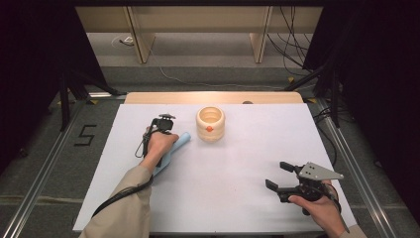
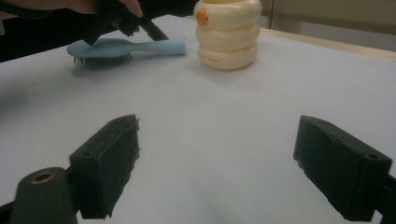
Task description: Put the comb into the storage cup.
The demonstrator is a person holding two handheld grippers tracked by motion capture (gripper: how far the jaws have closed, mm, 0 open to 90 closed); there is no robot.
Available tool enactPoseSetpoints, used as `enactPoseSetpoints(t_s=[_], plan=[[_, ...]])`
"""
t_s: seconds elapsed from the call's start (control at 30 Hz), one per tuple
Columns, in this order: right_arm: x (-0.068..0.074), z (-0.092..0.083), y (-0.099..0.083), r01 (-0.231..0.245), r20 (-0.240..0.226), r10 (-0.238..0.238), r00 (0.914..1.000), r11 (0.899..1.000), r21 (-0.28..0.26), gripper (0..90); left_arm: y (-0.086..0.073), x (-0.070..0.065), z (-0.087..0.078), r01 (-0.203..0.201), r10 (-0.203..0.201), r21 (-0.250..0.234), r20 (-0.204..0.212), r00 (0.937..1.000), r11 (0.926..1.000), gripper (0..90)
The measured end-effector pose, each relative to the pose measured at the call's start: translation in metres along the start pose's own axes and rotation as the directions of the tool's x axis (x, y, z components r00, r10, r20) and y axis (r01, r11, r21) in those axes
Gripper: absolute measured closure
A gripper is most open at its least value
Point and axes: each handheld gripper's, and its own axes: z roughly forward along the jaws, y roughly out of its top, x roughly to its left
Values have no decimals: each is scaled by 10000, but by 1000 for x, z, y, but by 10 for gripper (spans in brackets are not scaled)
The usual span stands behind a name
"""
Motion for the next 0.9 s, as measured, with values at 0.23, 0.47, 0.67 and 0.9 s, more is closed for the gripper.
enactPoseSetpoints(t_s=[0.23, 0.47, 0.67, 0.9], plan=[[0, 0, 0, 4, 15, -4, 10000, 10000, 22, 151, -2, -10, -4, -560, 537, 594, 393, 9978, 9967, 899], [0, 0, 0, 3, 41, -3, 10000, 10000, 4, 151, -8, -22, -11, -1091, 1017, 858, 857, 9911, 9903, 899], [0, 0, 0, -5, 45, 5, 10000, 10000, 9, 151, -18, -31, -18, -1524, 1411, 925, 1186, 9829, 9840, 899], [1, 0, 0, -17, 40, 17, 10000, 10000, -6, 151, -30, -38, -26, -1959, 1804, 999, 1457, 9727, 9755, 899]])
